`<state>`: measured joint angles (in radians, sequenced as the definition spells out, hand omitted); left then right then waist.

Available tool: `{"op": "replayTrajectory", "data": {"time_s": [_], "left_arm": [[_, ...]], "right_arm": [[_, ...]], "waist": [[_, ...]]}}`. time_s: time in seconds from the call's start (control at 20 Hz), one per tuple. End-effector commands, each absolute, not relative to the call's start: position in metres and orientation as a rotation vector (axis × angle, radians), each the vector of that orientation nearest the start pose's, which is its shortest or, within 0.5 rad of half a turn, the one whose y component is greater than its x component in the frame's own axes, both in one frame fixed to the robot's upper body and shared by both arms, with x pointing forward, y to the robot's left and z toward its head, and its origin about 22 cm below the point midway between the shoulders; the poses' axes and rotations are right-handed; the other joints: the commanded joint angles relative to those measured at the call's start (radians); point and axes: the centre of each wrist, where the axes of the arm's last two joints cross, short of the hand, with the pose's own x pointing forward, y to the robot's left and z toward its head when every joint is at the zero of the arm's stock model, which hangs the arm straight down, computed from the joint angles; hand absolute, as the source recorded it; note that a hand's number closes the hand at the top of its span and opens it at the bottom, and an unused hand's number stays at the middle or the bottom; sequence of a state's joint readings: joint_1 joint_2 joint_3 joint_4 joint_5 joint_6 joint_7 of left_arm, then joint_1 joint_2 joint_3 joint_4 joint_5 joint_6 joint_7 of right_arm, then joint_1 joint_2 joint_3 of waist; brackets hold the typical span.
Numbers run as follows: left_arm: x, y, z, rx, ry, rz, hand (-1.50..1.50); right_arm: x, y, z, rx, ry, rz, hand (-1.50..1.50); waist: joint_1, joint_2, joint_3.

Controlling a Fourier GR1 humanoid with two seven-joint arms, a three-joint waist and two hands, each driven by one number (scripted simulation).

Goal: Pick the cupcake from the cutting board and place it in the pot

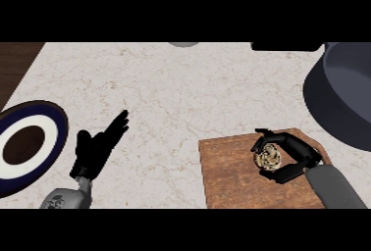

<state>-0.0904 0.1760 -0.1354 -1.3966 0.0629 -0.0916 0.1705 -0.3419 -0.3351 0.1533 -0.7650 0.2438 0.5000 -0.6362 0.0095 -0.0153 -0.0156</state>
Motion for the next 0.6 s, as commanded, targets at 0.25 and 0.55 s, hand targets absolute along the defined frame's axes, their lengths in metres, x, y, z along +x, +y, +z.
{"op": "replayTrajectory", "data": {"time_s": [0.25,0.55], "left_arm": [[0.253,0.247,-0.026,-0.039,-1.283,-0.262,0.0],[0.245,0.265,-0.028,0.005,-1.268,-0.205,0.0]], "right_arm": [[0.235,-0.384,-0.104,0.228,-1.456,0.435,1.5],[0.169,-0.518,-0.054,-0.331,-1.552,-0.077,1.5]], "waist": [[-0.032,0.019,0.017],[-0.097,0.019,0.022]]}}
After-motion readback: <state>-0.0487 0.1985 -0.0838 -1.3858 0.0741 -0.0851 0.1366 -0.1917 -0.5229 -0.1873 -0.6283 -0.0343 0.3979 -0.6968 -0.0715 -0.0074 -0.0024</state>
